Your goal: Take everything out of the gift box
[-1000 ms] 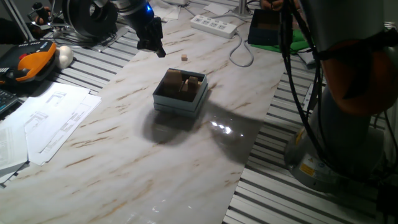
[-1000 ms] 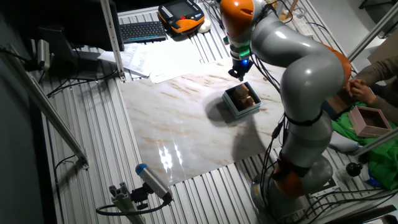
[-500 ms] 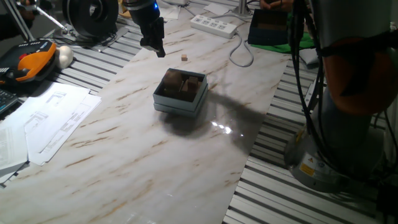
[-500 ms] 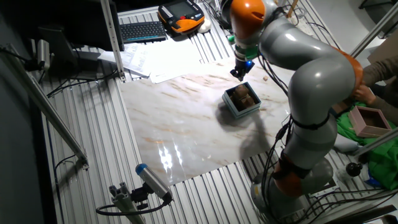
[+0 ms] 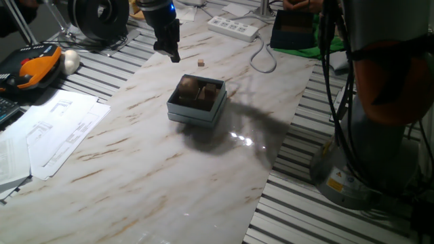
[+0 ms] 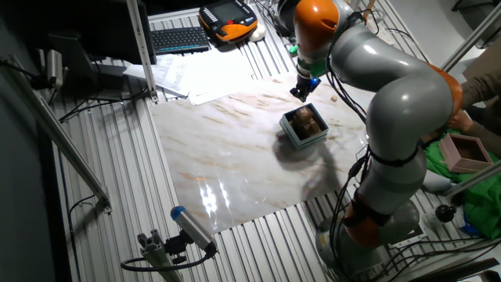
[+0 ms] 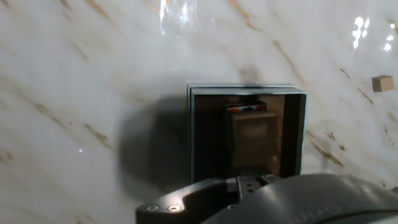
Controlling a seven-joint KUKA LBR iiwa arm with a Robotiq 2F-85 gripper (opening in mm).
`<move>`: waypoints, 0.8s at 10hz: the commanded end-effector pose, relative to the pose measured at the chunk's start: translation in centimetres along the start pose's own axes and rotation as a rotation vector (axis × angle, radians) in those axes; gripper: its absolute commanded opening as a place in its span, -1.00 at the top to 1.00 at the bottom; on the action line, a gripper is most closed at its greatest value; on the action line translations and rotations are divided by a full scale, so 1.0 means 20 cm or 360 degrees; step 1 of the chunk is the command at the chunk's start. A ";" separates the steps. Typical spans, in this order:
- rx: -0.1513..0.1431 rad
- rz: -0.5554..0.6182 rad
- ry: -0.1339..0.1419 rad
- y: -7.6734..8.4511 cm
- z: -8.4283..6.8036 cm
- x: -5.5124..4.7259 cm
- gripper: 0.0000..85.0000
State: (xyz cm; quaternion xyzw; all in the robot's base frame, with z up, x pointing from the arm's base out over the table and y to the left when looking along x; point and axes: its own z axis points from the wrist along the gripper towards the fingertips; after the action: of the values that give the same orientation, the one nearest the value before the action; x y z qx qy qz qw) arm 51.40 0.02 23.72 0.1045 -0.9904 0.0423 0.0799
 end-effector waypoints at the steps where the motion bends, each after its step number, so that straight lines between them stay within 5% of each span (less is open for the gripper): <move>1: -0.0008 0.0007 0.0035 0.00 0.00 0.00 1.00; 2: 0.0051 0.0015 0.0023 0.00 0.00 0.00 0.60; 3: 0.0076 0.0018 0.0011 0.00 0.01 -0.01 -0.20; 4: 0.0088 0.0015 0.0004 -0.02 0.04 -0.05 -0.20; 5: 0.0096 0.0003 -0.0009 -0.04 0.08 -0.08 -0.60; 8: 0.0086 -0.0025 -0.0053 -0.10 0.26 -0.17 -0.60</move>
State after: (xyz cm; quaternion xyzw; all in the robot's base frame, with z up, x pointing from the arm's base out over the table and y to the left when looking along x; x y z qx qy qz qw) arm 54.31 -1.86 18.90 0.1150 -0.9892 0.0669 0.0612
